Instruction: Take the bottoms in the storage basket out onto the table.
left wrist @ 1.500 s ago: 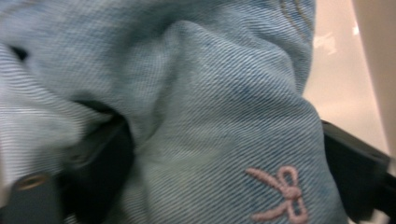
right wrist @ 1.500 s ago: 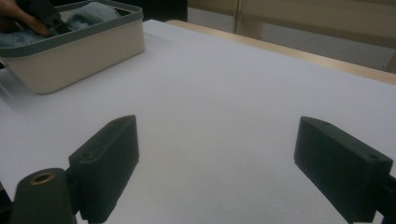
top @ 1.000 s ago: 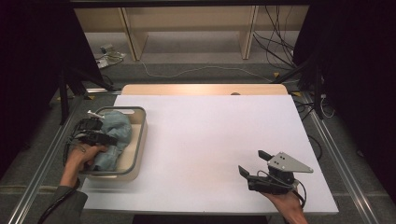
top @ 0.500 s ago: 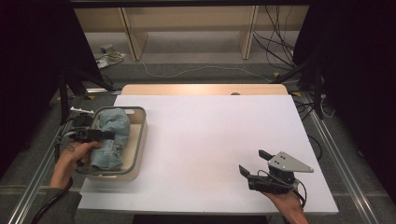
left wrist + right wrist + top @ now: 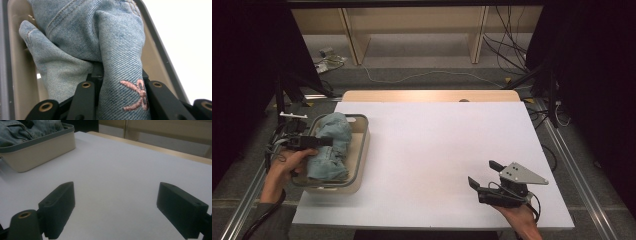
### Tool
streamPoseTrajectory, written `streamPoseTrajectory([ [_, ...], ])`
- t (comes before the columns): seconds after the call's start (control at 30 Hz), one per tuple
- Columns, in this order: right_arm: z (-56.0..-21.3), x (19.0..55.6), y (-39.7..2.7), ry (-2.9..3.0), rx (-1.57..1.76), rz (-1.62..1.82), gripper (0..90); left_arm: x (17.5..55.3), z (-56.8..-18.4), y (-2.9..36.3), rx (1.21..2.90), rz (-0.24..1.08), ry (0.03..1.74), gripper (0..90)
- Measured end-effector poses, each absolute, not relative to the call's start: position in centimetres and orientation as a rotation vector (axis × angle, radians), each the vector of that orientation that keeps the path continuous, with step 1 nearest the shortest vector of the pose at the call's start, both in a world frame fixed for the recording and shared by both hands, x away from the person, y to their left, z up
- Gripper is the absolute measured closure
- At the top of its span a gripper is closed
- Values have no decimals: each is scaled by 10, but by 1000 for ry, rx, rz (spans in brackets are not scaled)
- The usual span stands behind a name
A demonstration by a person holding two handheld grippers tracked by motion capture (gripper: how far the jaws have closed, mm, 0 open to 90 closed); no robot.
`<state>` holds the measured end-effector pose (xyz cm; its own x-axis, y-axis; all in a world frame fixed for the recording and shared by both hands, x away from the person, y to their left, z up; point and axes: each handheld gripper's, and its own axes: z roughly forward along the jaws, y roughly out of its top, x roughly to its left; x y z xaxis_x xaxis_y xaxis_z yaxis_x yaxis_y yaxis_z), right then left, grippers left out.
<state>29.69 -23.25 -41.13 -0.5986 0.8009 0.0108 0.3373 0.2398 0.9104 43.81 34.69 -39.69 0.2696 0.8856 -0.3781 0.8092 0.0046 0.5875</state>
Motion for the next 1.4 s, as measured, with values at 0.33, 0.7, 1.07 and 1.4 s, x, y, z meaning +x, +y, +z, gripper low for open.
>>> streamPoseTrajectory([
  [0.33,-411,297,-233,2055,1042,1329,161,434,-385,350,1763,142,1515,702],
  [0.7,-411,297,-233,2053,1046,1331,161,429,-370,348,1730,144,1470,701],
  [1.07,-411,297,-233,2052,1047,1332,161,422,-353,348,1670,156,1411,701],
  [1.4,-411,297,-233,2052,1046,1328,161,418,-343,345,1602,150,1360,701],
])
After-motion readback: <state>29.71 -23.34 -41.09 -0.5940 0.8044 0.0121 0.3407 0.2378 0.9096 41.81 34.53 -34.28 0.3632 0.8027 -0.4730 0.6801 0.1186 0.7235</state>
